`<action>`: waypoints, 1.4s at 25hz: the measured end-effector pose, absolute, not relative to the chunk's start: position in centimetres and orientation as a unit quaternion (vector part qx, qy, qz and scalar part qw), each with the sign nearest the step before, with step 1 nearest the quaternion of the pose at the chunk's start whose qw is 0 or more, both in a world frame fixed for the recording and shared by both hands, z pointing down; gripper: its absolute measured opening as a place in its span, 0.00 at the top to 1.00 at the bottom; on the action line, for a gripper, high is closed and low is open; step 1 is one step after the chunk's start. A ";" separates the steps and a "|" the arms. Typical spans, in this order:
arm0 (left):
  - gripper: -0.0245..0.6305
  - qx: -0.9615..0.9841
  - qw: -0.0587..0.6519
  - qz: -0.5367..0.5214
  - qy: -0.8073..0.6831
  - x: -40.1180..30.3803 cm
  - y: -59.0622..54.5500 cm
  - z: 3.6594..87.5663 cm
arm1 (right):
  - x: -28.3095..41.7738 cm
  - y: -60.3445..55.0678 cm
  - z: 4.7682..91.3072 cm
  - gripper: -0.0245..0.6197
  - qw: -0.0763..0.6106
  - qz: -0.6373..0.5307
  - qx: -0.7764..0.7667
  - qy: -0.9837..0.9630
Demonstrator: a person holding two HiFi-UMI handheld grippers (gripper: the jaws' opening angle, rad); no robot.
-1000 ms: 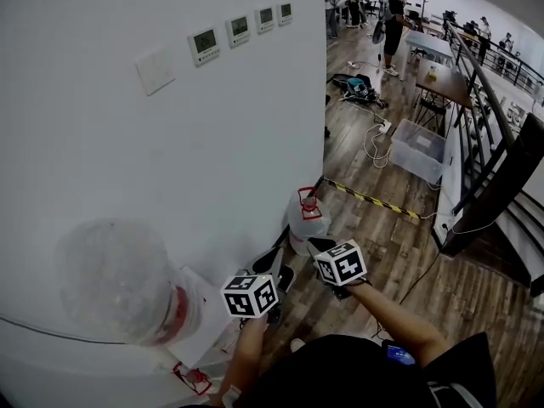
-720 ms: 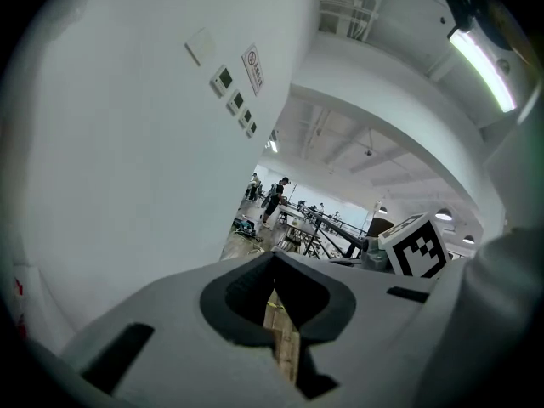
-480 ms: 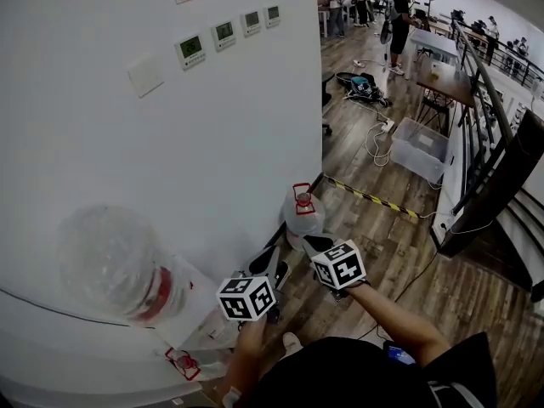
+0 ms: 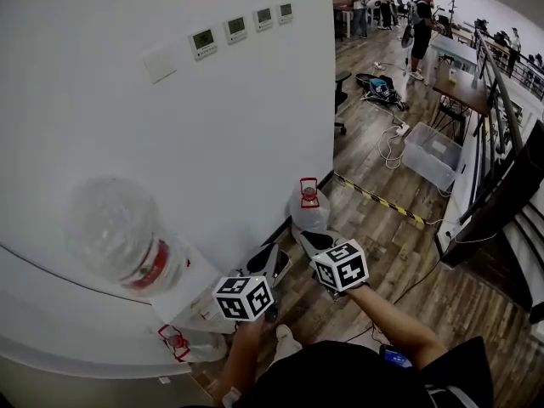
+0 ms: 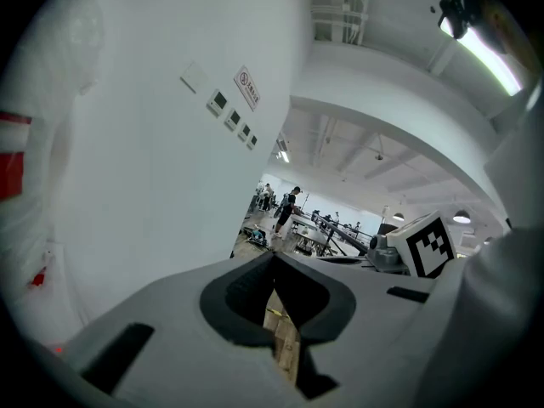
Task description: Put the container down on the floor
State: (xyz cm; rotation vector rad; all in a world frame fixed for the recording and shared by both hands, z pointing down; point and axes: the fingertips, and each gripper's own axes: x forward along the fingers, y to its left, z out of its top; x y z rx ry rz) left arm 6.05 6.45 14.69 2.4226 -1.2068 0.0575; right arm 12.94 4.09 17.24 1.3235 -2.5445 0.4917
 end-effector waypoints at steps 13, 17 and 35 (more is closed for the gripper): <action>0.94 0.864 0.187 -0.010 -0.468 7.3 10.9 12.5 | 14.1 8.7 12.9 0.92 0.083 0.107 0.427 -0.894; 0.94 0.867 0.179 -0.011 -0.465 8.1 12.0 12.2 | 14.6 9.8 12.1 0.92 0.072 0.092 0.425 -0.898; 0.94 0.865 0.155 -0.006 -0.477 7.5 14.5 11.2 | 14.0 12.5 10.3 0.92 0.034 0.076 0.410 -0.908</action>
